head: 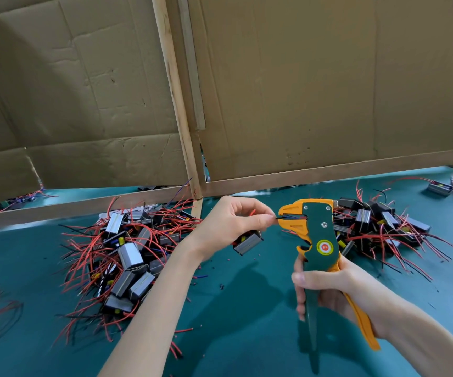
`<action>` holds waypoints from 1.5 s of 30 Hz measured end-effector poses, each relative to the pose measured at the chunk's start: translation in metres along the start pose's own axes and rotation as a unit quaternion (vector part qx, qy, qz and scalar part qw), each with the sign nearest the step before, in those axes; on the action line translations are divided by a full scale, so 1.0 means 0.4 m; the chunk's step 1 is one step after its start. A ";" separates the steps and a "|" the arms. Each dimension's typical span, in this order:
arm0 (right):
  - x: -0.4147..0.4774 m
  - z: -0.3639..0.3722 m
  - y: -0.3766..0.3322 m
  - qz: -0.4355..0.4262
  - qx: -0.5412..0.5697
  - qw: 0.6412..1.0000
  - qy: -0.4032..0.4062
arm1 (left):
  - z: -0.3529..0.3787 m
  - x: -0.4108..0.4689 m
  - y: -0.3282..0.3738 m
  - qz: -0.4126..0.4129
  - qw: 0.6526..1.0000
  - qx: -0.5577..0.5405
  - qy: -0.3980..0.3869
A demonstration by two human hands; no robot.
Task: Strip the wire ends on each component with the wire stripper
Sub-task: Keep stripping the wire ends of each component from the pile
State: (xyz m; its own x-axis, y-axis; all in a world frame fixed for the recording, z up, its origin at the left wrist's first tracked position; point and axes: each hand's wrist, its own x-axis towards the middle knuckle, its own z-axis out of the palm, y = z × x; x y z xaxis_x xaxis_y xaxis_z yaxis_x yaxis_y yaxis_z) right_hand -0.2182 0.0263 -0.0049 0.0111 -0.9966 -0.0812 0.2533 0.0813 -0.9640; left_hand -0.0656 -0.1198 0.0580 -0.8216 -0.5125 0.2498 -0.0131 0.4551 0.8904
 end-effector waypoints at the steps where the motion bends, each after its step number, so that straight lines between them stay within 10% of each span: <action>1: -0.002 0.002 0.002 0.004 -0.002 1.000 0.003 | -0.002 -0.001 -0.001 -0.002 1.000 -0.002 -0.001; 13: 0.005 0.021 0.014 0.022 0.015 0.995 0.100 | -0.009 -0.012 -0.071 -0.026 0.989 -0.113 -0.096; 23: 0.020 0.015 -0.003 0.000 0.084 0.994 0.065 | 0.016 0.012 -0.081 0.003 0.992 -0.084 0.090; 45: 0.005 0.006 -0.012 0.015 -0.009 1.000 -0.019 | -0.017 -0.014 0.022 -0.007 0.994 0.081 -0.078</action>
State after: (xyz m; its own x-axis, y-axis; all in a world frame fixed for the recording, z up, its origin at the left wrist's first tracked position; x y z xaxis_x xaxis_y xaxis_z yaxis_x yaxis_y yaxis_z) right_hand -0.2171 0.0239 0.0003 0.0559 -0.9934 -0.1003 0.2342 0.1107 -0.9659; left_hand -0.0573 -0.1181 0.0671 -0.8989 -0.4060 0.1649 -0.1060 0.5665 0.8172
